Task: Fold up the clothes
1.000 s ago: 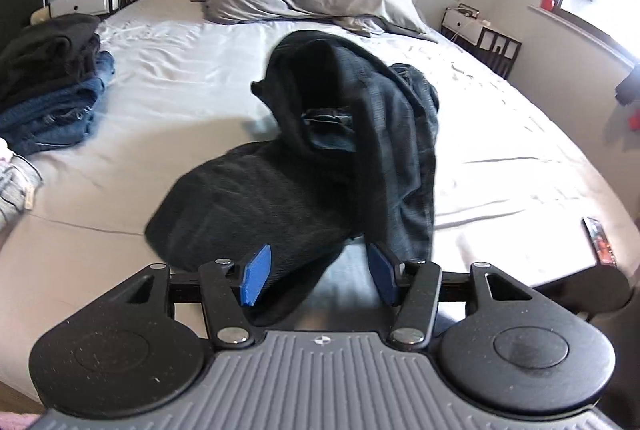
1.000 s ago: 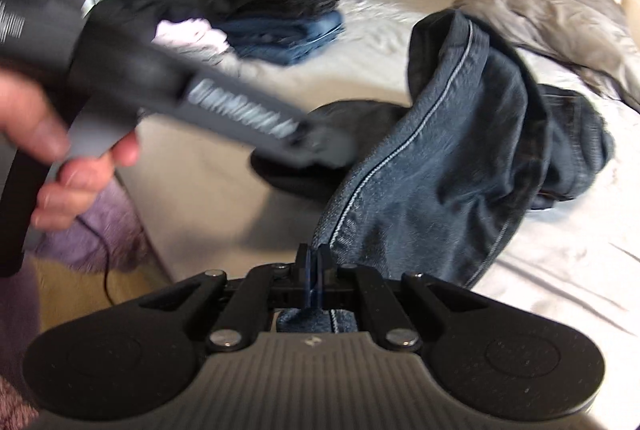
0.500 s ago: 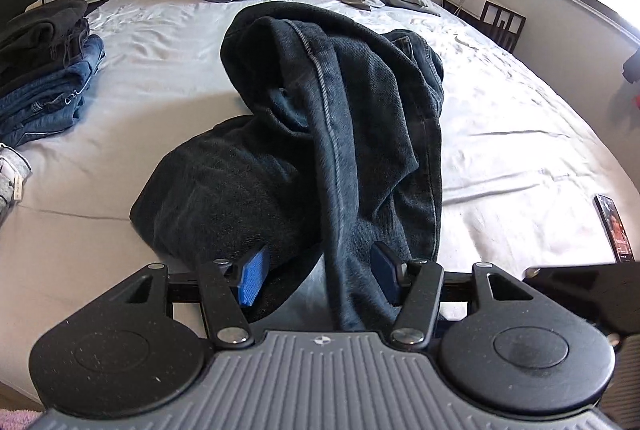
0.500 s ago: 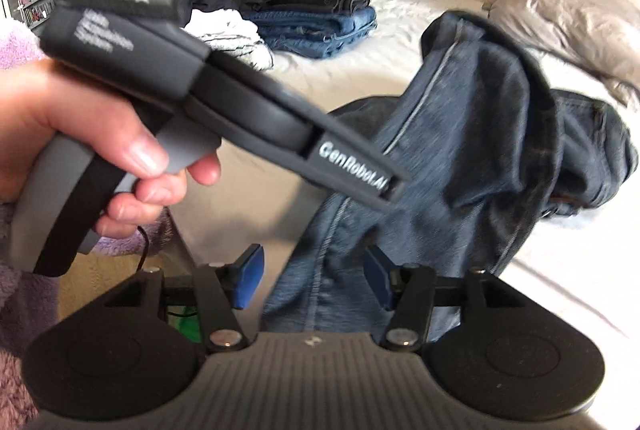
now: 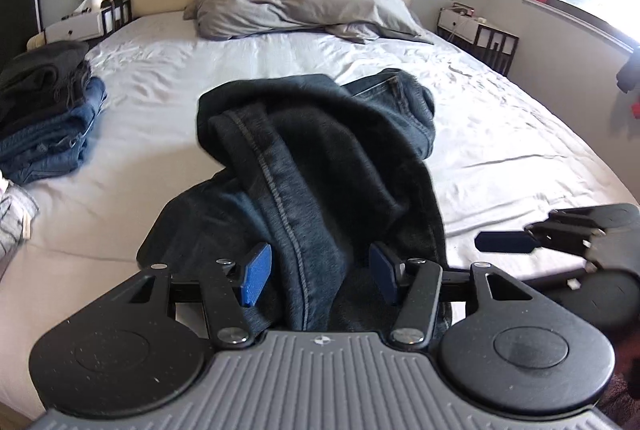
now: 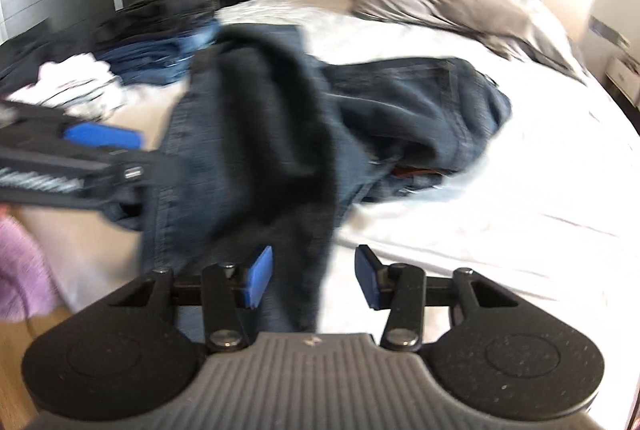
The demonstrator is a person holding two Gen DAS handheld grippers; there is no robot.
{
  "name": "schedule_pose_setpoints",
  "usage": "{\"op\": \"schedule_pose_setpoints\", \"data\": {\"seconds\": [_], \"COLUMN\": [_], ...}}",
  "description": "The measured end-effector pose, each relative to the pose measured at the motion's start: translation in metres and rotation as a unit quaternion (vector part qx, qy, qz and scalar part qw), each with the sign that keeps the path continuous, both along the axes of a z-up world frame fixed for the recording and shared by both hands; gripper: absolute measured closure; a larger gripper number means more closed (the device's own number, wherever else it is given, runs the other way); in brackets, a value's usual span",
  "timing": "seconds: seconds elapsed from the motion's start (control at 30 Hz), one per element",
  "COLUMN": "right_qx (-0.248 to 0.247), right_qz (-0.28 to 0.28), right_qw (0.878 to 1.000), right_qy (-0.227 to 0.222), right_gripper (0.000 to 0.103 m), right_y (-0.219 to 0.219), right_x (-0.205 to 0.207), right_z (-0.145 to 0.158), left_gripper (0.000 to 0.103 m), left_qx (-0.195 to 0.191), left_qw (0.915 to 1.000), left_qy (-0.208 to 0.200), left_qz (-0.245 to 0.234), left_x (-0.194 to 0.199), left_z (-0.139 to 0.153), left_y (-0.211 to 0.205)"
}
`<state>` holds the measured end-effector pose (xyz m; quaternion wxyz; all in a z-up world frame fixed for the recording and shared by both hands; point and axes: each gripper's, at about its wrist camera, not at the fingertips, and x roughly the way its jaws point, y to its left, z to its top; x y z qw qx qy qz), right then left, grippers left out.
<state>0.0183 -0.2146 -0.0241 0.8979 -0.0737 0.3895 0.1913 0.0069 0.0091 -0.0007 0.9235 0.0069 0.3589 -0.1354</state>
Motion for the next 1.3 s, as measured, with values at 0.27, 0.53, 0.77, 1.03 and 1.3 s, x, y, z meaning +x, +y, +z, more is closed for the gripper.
{"op": "schedule_pose_setpoints", "data": {"seconds": [0.27,0.53,0.77,1.03,1.3], "right_qx": [0.049,0.053,0.053,0.066,0.074], "right_qz": [-0.001,0.081,0.184,0.194,0.180], "right_qw": [0.998,0.994,0.981,0.977,0.980], "right_qy": [0.045,0.041,0.041,0.052,0.037], "right_gripper": [0.081,0.096,0.096,0.092,0.053], "right_y": [-0.009,0.017,0.049,0.049,0.037], "right_x": [0.027,-0.001,-0.043,-0.045,-0.035], "right_z": [-0.024,-0.014,-0.009,-0.007,0.009], "left_gripper": [0.050,0.050,0.050,0.095,0.100], "left_qx": [-0.027,-0.060,-0.058,-0.032,0.004], "left_qw": [0.9992,0.9975,0.9977,0.9986,0.9990], "left_qy": [0.009,0.025,0.033,0.041,0.037], "left_qz": [-0.028,-0.027,-0.010,0.014,0.023], "left_x": [0.003,0.006,0.006,0.012,0.012], "left_z": [0.000,-0.001,-0.001,-0.006,0.011], "left_y": [-0.012,-0.009,-0.005,0.010,0.034]}}
